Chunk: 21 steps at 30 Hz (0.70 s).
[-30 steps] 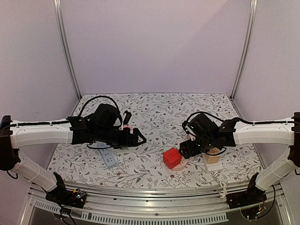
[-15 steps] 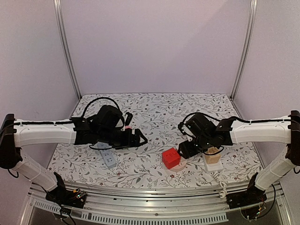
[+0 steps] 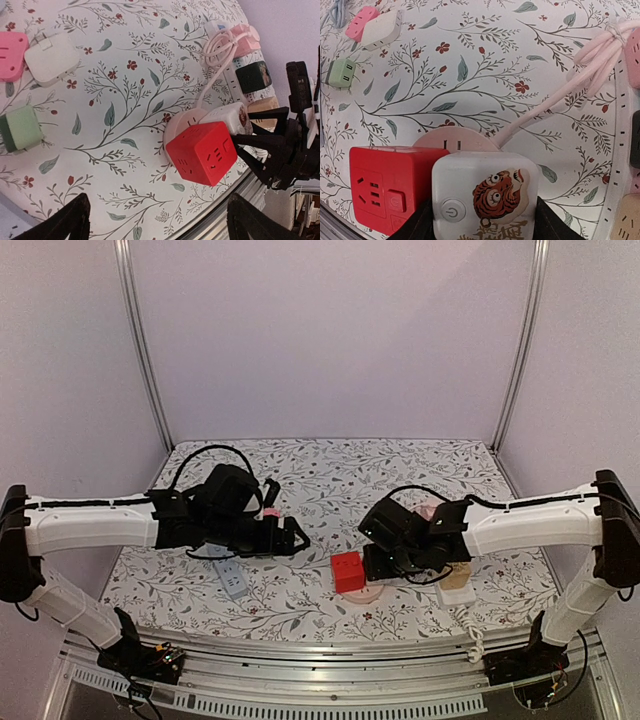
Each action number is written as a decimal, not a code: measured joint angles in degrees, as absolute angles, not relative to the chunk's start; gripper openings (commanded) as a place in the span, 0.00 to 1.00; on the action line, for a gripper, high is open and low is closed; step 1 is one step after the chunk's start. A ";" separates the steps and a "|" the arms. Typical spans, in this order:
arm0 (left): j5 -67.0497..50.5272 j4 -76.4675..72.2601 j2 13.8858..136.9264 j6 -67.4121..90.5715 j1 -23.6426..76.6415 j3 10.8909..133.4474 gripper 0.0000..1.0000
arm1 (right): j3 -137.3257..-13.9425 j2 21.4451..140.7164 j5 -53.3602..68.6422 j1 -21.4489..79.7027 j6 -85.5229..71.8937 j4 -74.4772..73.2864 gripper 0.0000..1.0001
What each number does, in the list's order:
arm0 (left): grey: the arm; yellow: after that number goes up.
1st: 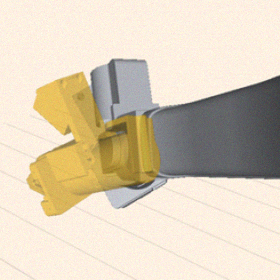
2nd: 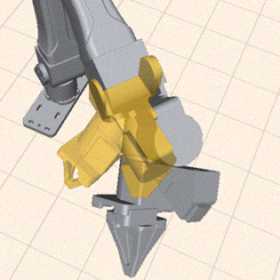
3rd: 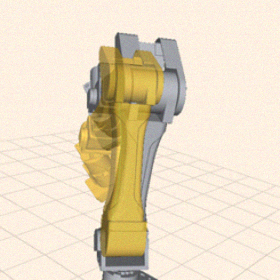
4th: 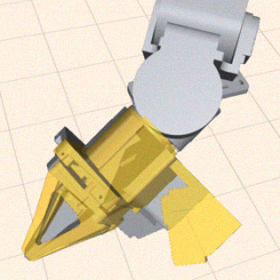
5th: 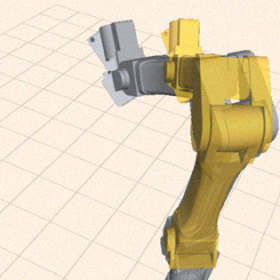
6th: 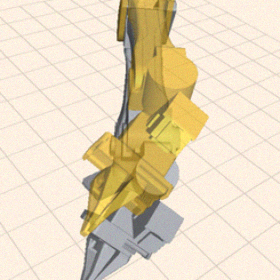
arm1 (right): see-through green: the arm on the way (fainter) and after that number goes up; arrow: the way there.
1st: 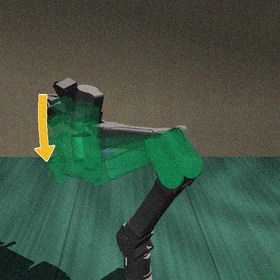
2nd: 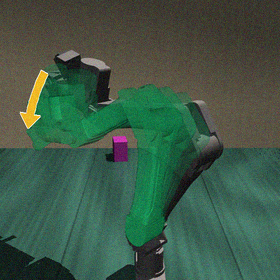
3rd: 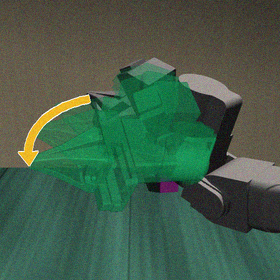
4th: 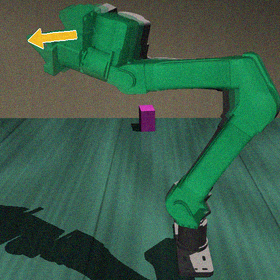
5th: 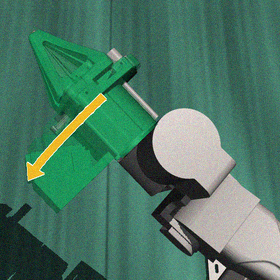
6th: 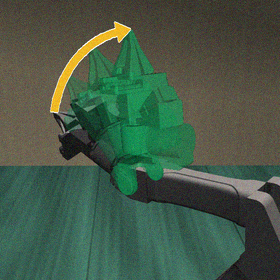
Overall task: Pull the plug off the socket
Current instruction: Adjust the socket at the center of the board.
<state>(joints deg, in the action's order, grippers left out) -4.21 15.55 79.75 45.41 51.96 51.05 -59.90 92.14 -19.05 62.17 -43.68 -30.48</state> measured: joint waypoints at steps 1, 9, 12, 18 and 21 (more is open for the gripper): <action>-4.10 15.68 79.37 45.39 51.96 51.05 0.94 | -60.97 93.25 -20.34 63.09 -45.47 -30.55 0.35; -3.44 15.70 75.96 45.54 51.96 49.50 0.95 | -68.79 100.64 -25.34 66.59 -53.12 -30.87 0.54; -3.40 15.68 75.83 45.80 51.96 48.71 0.95 | -70.00 101.78 -25.47 66.65 -53.39 -30.83 0.66; -3.86 15.16 75.90 47.05 51.96 47.72 0.95 | -70.02 101.21 -27.40 66.76 -52.80 -30.20 0.74; -4.21 14.04 76.23 47.51 51.96 47.72 0.95 | -69.78 99.59 -28.25 66.76 -52.34 -29.85 0.76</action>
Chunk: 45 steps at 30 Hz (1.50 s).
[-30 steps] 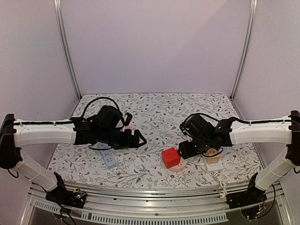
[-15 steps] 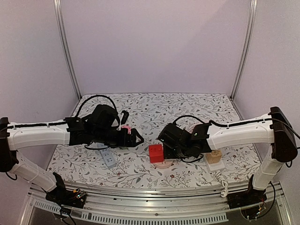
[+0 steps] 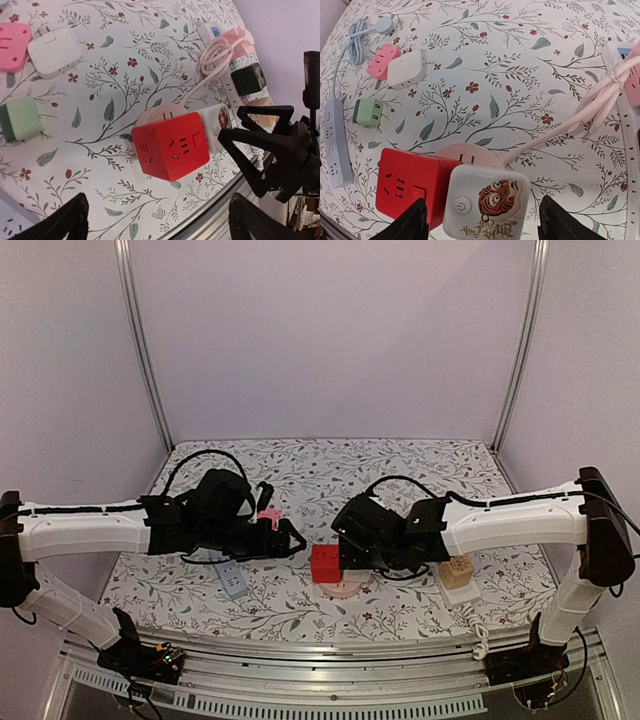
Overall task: Pull the plug off the socket
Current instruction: Adjust the socket at the center of the board, then remove the plug from the socket.
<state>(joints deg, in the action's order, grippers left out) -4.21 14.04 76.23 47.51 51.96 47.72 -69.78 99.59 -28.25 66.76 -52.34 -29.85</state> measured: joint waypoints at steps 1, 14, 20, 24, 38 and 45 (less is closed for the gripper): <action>-4.38 13.65 76.58 47.70 51.96 47.72 0.96 | -69.67 98.89 -28.47 66.76 -52.05 -29.76 0.77; -6.72 10.04 87.68 48.86 54.00 50.52 0.88 | -68.27 96.84 -27.24 66.76 -48.97 -29.02 0.75; -7.09 8.86 89.27 49.12 54.02 51.37 0.79 | -68.18 98.13 -25.96 66.76 -48.58 -28.51 0.73; -7.09 8.32 90.11 49.28 54.02 51.37 0.73 | -68.18 99.07 -25.71 66.78 -48.56 -28.10 0.71; -7.03 6.15 92.75 49.10 54.02 51.51 0.63 | -68.82 100.64 -26.52 66.76 -48.66 -26.89 0.69; -6.94 4.95 93.03 49.08 54.02 51.62 0.60 | -68.93 100.77 -27.09 66.74 -48.88 -27.00 0.70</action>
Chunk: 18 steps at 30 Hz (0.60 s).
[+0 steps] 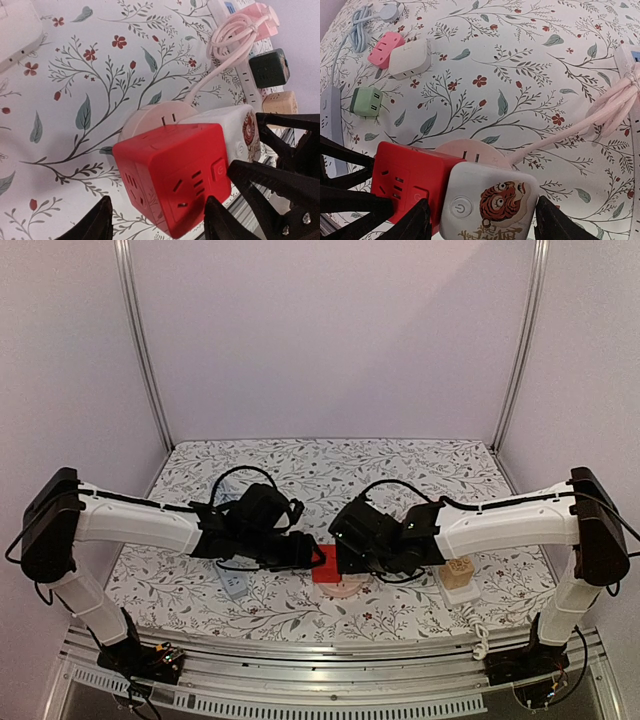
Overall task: Pull the plug off the socket
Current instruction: Remove the plug from the socket.
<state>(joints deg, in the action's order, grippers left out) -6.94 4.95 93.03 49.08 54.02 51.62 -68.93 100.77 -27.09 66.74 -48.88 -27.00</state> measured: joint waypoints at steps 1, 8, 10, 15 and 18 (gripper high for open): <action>-6.94 4.91 93.06 49.08 54.00 51.62 0.59 | -68.93 100.79 -27.27 66.74 -48.88 -27.00 0.70; -7.18 2.79 94.41 49.15 53.98 51.79 0.55 | -69.08 100.79 -28.93 66.70 -48.88 -28.58 0.73; -7.42 2.07 94.85 49.15 53.98 51.99 0.55 | -69.08 100.84 -29.02 66.70 -48.86 -29.34 0.73; -7.81 0.91 95.50 49.15 53.95 52.14 0.53 | -69.87 101.34 -29.10 66.70 -48.82 -30.44 0.74; -7.94 0.69 95.53 49.15 53.89 52.14 0.51 | -70.50 101.78 -29.04 66.67 -48.82 -31.00 0.74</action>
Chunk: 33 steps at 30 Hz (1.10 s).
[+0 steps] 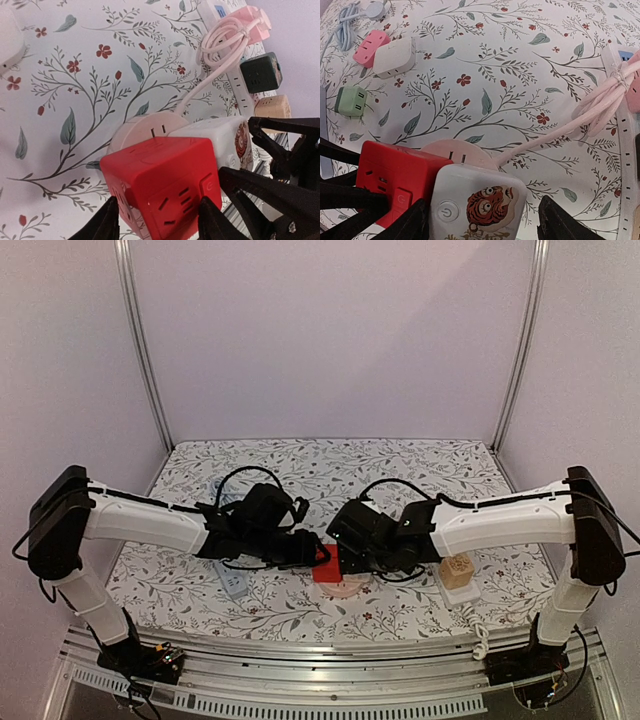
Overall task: Pull the plug off the socket
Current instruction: Remove the plug from the socket.
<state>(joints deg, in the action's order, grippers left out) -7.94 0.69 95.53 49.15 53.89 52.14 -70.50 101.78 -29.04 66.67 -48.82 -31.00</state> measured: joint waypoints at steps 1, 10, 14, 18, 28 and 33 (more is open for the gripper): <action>-7.94 0.64 95.55 49.15 53.87 52.14 0.50 | -70.81 102.00 -29.02 66.63 -48.82 -31.27 0.74; -7.79 -0.78 95.55 49.34 53.82 51.51 0.47 | -71.31 102.56 -27.20 65.39 -49.98 -31.33 0.73; -7.18 -1.87 95.55 49.39 53.76 51.03 0.46 | -71.11 102.56 -26.24 64.84 -51.03 -30.87 0.71; -6.85 -2.61 95.55 49.41 53.71 50.70 0.45 | -70.76 102.54 -26.06 64.79 -51.88 -30.15 0.69; -6.02 -3.46 95.55 49.39 53.71 50.30 0.45 | -69.30 101.84 -26.04 64.60 -53.56 -28.18 0.62; -5.93 -3.70 95.55 49.39 53.74 50.13 0.45 | -67.94 100.79 -26.06 64.20 -54.24 -27.73 0.62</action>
<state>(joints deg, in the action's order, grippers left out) -5.93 -3.70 95.55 49.39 53.74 50.13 -67.94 100.79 -26.06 64.20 -54.24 -27.73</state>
